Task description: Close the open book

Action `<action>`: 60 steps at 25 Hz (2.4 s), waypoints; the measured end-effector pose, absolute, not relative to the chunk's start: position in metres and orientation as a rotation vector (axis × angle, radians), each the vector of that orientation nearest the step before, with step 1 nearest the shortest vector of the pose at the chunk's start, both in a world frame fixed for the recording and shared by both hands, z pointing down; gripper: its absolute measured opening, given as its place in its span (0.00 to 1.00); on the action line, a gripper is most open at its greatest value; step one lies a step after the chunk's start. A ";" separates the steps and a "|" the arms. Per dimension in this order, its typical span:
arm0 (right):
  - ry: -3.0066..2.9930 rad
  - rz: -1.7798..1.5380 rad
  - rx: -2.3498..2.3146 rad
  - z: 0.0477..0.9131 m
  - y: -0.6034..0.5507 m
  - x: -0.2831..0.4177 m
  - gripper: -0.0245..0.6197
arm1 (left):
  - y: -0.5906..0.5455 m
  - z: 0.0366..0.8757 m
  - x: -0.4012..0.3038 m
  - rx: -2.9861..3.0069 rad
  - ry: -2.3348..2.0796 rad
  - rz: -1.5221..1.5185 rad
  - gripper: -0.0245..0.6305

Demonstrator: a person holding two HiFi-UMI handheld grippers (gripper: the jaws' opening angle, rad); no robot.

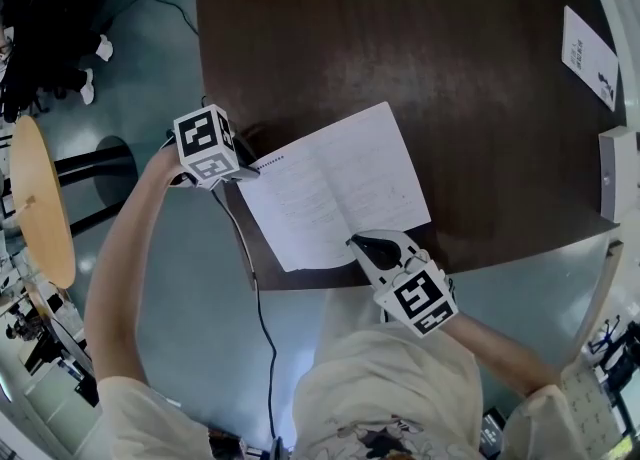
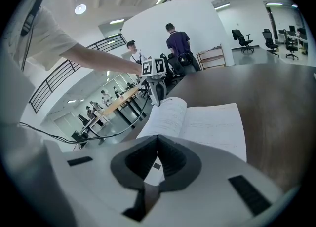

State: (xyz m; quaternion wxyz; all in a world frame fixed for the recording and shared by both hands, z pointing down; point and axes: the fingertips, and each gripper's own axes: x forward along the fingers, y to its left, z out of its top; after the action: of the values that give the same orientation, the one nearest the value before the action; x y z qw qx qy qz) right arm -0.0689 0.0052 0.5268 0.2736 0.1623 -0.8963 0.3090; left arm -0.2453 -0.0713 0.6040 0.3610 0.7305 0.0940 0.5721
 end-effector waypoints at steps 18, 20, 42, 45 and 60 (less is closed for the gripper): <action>-2.436 0.840 0.556 0.510 -0.004 -0.041 0.05 | -0.105 0.559 -0.183 1.882 0.295 1.435 0.15; -2.437 0.842 0.567 0.509 -0.007 -0.037 0.05 | -0.110 0.556 -0.171 1.896 0.297 1.412 0.15; -2.413 0.869 0.607 0.514 -0.026 -0.017 0.05 | -0.154 0.581 -0.091 1.973 0.202 1.245 0.21; -2.414 0.868 0.608 0.515 -0.031 -0.015 0.05 | -0.155 0.581 -0.085 1.979 0.187 1.231 0.25; -2.438 0.841 0.564 0.507 -0.018 -0.021 0.05 | -0.131 0.544 -0.091 1.987 0.135 1.102 0.42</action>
State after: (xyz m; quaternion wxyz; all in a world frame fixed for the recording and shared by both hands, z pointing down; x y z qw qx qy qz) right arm -0.0210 -0.0184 0.5066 0.2484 0.2068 -0.8946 0.3086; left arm -0.0911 -0.1315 0.5440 0.4192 0.7926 0.0538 0.4395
